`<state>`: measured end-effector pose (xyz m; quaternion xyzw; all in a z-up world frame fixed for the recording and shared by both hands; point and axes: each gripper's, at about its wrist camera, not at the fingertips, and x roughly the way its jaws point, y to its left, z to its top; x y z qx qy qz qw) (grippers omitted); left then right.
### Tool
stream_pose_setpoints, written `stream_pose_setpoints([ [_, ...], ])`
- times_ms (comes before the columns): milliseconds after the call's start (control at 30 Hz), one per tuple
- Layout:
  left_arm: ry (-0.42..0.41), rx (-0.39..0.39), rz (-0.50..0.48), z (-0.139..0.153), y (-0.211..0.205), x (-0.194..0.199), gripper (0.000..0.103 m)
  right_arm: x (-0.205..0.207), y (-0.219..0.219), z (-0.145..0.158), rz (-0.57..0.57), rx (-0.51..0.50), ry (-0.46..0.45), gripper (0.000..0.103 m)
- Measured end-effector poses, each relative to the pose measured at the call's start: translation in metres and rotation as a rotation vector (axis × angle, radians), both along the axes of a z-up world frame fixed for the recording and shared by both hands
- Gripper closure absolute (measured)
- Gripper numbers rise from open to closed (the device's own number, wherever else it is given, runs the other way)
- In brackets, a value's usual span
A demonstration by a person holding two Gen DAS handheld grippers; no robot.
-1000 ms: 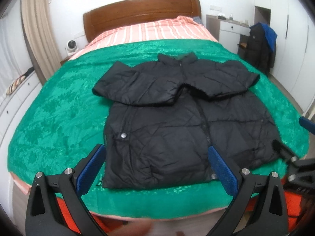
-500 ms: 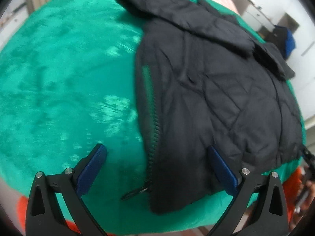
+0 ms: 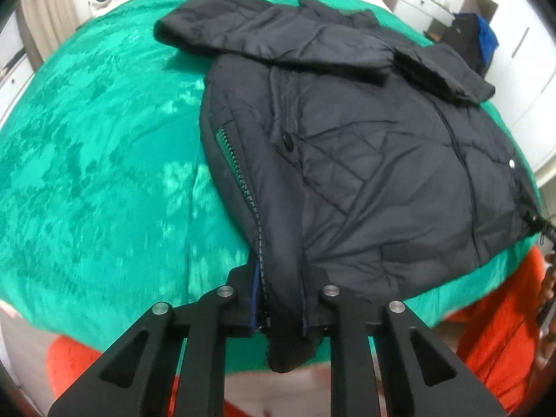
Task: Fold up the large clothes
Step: 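Grasp the jacket's zipper edges at the hem with left and right tools, then grasp a sleeve cuff with the left tool and lay the sleeve straight out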
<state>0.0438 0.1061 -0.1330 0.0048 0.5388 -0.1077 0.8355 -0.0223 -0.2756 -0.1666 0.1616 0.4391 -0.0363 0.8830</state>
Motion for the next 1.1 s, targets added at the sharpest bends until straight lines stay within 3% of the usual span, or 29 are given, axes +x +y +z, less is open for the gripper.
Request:
stream_pose_setpoints([
  [367, 0.032, 0.021, -0.021, -0.001, 0.003, -0.034, 0.087, -0.011, 0.003, -0.011, 0.001, -0.062, 0.056, 0.073],
  [600, 0.025, 0.074, -0.019, -0.011, -0.006, -0.019, 0.084, -0.013, 0.008, -0.018, -0.016, -0.088, 0.068, 0.069],
  [667, 0.018, 0.092, -0.018, -0.008, -0.01, -0.022, 0.075, -0.015, 0.005, -0.017, -0.027, -0.081, 0.067, 0.06],
  [733, 0.016, 0.114, -0.018, -0.003, -0.01, -0.021, 0.071, -0.019, 0.004, -0.014, -0.043, -0.073, 0.071, 0.04],
  [800, 0.005, 0.14, -0.031, 0.006, -0.011, -0.025, 0.065, -0.025, 0.0, -0.01, -0.057, -0.059, 0.055, 0.033],
  [867, -0.034, 0.19, -0.037, 0.025, -0.01, -0.027, 0.058, -0.035, -0.006, 0.001, -0.085, -0.087, 0.014, 0.033],
  [933, -0.121, 0.221, -0.036, 0.06, -0.005, -0.02, 0.047, -0.046, -0.008, 0.01, -0.122, -0.14, -0.027, 0.027],
  [1033, -0.302, 0.221, -0.041, 0.118, -0.011, -0.009, 0.023, -0.057, -0.012, 0.026, -0.188, -0.21, -0.108, 0.022],
  [1100, -0.371, 0.208, -0.085, 0.138, -0.019, 0.001, 0.016, -0.057, -0.011, 0.035, -0.202, -0.222, -0.15, 0.022],
])
